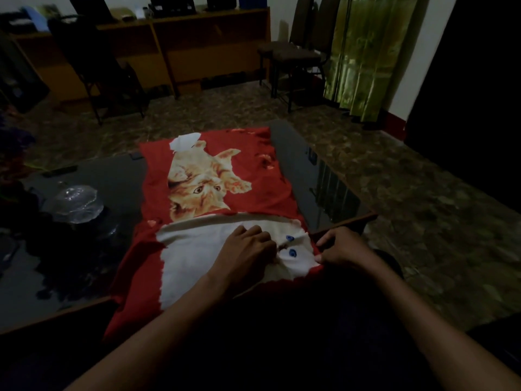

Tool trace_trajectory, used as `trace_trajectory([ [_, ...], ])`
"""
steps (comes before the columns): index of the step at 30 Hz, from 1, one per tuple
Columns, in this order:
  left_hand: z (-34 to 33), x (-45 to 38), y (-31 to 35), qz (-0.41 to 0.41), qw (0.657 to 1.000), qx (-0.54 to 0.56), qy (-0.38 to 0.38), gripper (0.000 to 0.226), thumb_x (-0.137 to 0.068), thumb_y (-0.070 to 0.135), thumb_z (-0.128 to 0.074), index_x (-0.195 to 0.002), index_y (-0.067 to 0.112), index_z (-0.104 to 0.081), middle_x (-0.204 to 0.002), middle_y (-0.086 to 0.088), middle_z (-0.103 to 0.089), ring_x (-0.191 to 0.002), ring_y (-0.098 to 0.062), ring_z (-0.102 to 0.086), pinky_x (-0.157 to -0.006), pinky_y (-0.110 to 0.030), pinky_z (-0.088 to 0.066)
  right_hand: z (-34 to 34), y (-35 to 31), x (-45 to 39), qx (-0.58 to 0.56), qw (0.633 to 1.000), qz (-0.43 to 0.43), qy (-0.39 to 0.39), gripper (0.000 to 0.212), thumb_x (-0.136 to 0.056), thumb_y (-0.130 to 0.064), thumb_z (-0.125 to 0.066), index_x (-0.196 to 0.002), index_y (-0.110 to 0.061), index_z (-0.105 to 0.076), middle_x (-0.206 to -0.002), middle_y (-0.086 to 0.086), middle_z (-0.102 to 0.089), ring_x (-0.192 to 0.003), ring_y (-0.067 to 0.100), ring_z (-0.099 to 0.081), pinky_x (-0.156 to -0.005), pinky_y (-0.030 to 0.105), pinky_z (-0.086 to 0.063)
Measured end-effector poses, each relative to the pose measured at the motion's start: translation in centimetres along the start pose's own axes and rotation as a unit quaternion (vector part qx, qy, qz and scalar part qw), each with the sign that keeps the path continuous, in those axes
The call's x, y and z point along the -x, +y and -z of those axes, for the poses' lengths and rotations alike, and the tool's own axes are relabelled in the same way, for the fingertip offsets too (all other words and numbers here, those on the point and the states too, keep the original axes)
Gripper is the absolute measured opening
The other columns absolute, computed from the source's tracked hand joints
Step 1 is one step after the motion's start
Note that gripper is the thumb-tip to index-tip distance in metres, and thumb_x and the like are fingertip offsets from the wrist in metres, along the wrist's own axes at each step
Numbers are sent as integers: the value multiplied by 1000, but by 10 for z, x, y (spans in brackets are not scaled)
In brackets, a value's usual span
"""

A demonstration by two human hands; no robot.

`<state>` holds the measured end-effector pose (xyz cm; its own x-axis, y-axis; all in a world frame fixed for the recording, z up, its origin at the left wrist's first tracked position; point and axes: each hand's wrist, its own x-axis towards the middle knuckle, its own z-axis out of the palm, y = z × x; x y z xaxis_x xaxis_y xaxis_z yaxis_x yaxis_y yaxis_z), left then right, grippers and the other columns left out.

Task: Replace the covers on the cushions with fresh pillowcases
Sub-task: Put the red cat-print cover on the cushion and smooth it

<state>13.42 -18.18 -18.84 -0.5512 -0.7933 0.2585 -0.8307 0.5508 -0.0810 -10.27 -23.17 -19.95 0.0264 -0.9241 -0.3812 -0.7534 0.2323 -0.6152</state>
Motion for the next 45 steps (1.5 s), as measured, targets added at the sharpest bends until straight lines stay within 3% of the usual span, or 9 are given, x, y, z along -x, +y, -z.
trace_trajectory([
  [6, -3, 11, 6, -28, 998, 50, 8, 24, -81, 43, -50, -77, 26, -67, -76, 8, -63, -70, -16, -60, -60, -31, -44, -3, 0, -6, 12, 999, 6, -40, 51, -73, -5, -84, -121, -17, -70, -112, 6, -72, -87, 15, -68, -64, 23, -51],
  [10, -9, 13, 8, 8, 998, 64, 4, 25, -84, 45, -50, -85, 26, -67, -85, 7, -65, -78, -18, -61, -66, -32, -41, -13, 9, -5, 37, 999, 15, -12, 29, -72, -10, -88, -90, -25, -70, -95, -5, -68, -81, 5, -59, -75, 22, -47],
  [14, -11, 4, 18, -11, 999, 38, 21, 40, -85, 52, -47, -108, 29, -70, -105, 8, -68, -88, -15, -58, -70, -31, -42, -2, 10, -5, 76, 996, 34, -15, 31, -72, -9, -88, -68, -30, -65, -75, -11, -63, -69, -2, -55, -70, 17, -45],
  [19, -27, -14, 35, -25, 1000, -14, 8, 29, -81, 47, -52, -85, 30, -75, -89, 8, -64, -81, -16, -59, -66, -31, -42, 6, 7, -6, 91, 994, 49, -39, 26, -74, -7, -85, -70, -28, -70, -73, -13, -68, -71, -4, -60, -59, 9, -42],
  [25, -32, -8, 46, 1, 997, 55, 56, 33, -84, 46, -44, -77, 25, -69, -81, 5, -63, -72, -16, -57, -66, -31, -40, -9, 22, -4, 5, 992, 116, -40, 13, -74, -37, -89, -78, -31, -78, -81, -10, -76, -79, 3, -71, -71, 20, -54],
  [30, -34, 11, 35, -17, 993, 16, 113, 29, -89, 42, -50, -98, 24, -71, -105, 0, -67, -92, -20, -59, -80, -36, -36, -30, 21, -2, 38, 987, 153, 7, 18, -86, -25, -79, -72, -35, -72, -84, -11, -74, -83, 3, -68, -83, 26, -55],
  [34, -36, 46, 17, -42, 979, -46, 192, 22, -94, 42, -56, -98, 25, -70, -107, 0, -67, -96, -20, -55, -83, -36, -38, -21, 20, -4, 4, 987, 155, 35, 15, -79, -40, -84, -88, -36, -73, -92, -14, -71, -87, 2, -66, -75, 20, -48],
  [41, -39, 63, 7, -41, 979, -89, 180, 27, -91, 33, -50, -89, 22, -75, -96, 2, -70, -94, -18, -53, -83, -35, -38, -40, 11, -3, -7, 976, 197, 95, 13, -82, -28, -83, -76, -31, -72, -82, -16, -65, -76, 3, -65, -74, 28, -55],
  [45, -41, 79, 17, -42, 987, -54, 145, 32, -101, 38, -45, -86, 20, -67, -94, 1, -66, -82, -19, -59, -76, -33, -37, -41, 22, 2, 102, 979, 175, 23, 19, -85, -28, -78, -69, -32, -68, -90, -7, -64, -88, 15, -66, -85, 33, -53],
])
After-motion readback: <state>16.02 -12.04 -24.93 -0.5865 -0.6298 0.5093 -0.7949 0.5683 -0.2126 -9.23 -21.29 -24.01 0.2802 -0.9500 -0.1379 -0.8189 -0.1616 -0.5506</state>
